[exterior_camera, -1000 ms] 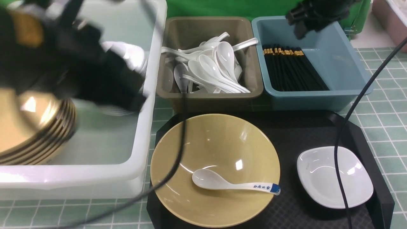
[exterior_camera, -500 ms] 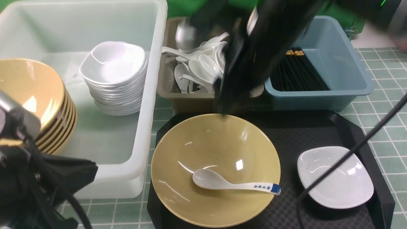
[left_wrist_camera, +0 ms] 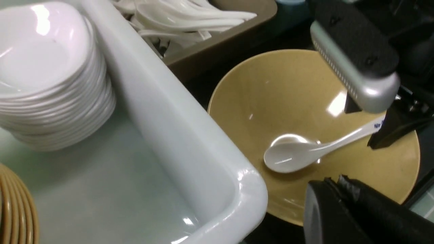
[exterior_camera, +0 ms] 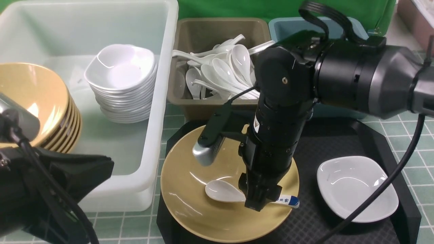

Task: On blue table put chopsticks spoon bowls plates into blue grey white boxes.
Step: 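Reach down and grasp the white spoon resting in the bowl with the right gripper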

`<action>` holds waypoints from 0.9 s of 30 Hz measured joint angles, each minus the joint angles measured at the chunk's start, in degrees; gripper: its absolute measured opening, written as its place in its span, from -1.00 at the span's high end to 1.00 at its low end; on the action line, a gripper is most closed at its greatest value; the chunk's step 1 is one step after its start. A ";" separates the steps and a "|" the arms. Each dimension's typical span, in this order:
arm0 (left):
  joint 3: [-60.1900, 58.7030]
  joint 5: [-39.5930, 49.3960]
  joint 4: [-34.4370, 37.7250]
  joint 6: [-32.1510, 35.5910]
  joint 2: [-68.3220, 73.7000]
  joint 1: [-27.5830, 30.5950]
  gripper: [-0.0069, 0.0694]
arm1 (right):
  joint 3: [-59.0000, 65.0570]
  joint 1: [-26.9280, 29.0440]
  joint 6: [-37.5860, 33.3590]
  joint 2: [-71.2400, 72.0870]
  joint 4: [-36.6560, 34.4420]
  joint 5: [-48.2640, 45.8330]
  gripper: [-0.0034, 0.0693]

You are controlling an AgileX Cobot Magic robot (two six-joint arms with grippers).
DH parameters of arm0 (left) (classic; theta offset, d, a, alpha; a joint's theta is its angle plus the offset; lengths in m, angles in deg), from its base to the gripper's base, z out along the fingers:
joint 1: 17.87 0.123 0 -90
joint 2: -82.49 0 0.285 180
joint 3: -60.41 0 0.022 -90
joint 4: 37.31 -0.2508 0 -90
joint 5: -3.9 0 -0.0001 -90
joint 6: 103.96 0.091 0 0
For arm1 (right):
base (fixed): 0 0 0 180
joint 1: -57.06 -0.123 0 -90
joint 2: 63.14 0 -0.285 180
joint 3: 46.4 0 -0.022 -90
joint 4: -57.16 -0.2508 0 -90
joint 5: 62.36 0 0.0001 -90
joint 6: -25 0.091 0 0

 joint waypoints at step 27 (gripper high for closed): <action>0.00 -5.52 0.02 -0.82 3.23 0.00 0.81 | -8.61 0.00 0.67 -5.95 10.06 0.35 0.53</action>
